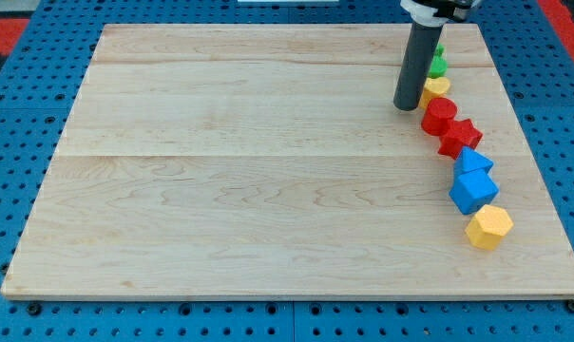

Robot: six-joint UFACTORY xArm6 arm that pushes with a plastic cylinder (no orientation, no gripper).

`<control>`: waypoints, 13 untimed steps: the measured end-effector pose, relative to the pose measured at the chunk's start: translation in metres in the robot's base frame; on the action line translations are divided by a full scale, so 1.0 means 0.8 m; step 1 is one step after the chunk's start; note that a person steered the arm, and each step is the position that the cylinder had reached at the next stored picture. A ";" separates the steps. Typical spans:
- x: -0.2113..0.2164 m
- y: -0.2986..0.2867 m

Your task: Move the yellow heart to the top side of the red circle

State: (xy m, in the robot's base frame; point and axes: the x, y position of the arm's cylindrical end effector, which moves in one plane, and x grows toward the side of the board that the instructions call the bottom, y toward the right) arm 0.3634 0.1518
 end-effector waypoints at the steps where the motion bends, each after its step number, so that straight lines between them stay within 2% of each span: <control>1: 0.009 0.009; 3: 0.011 0.030; 4: -0.002 -0.022; 5: -0.038 -0.096; 7: -0.129 -0.104; 9: -0.128 -0.120; 11: -0.115 -0.218; 12: -0.071 -0.193; 13: -0.053 -0.153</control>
State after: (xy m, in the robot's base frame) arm 0.3207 0.0292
